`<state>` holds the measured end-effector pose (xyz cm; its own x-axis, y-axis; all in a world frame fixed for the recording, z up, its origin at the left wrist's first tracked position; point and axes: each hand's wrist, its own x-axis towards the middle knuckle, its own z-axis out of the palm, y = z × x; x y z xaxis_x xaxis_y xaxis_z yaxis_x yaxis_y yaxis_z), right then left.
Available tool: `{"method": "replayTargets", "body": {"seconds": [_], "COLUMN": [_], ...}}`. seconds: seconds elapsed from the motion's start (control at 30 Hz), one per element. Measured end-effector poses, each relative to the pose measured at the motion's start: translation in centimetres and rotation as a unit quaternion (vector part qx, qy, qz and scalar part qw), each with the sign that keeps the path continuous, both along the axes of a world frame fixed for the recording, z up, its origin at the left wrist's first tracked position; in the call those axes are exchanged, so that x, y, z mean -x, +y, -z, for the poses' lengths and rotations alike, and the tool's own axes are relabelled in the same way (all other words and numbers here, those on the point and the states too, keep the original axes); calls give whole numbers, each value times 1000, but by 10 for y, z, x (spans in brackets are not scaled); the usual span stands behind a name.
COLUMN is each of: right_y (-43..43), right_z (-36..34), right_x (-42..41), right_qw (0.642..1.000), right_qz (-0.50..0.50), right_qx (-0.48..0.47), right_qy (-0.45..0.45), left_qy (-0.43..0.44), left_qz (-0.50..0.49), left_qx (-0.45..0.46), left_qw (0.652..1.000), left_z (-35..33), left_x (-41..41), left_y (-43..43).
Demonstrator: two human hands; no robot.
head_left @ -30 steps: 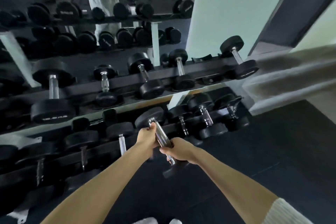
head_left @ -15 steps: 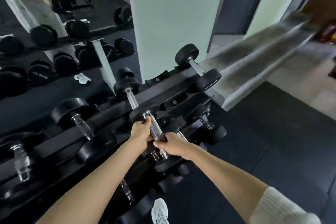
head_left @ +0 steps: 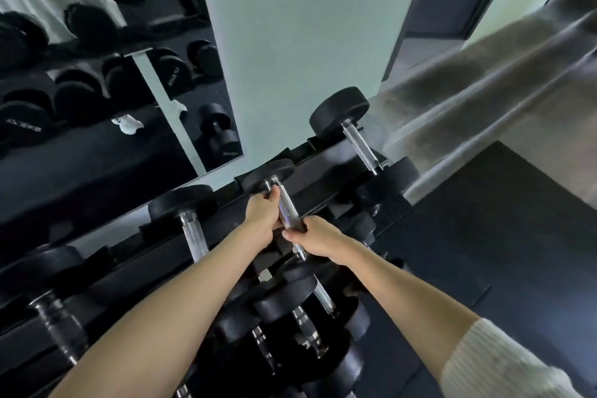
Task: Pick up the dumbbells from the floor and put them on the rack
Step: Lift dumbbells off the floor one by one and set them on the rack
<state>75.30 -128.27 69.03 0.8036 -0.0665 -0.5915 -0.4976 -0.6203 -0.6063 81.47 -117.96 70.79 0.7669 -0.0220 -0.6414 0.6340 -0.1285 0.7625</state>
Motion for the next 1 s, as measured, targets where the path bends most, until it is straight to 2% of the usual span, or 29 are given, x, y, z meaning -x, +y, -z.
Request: {"method": "replayTargets", "body": {"seconds": [0.27, 0.43, 0.77, 1.0], "right_y": [-58, -62, -60, -60], "right_z": [26, 43, 55, 46], "right_x": [-89, -108, -111, -100], "right_qw": [989, 981, 980, 988], "right_qz": [-126, -179, -186, -124], "right_qx": [58, 53, 58, 86], "right_qy": [42, 55, 28, -41], "left_qy": [54, 85, 62, 57], "left_qz": [-107, -144, -132, -152], "left_qx": [-16, -8, -18, -8], "left_qw": [993, 986, 989, 987], "left_z": [42, 57, 64, 55], "left_x": [-66, -76, -72, -56], "left_y": [-44, -46, -45, -31]}}
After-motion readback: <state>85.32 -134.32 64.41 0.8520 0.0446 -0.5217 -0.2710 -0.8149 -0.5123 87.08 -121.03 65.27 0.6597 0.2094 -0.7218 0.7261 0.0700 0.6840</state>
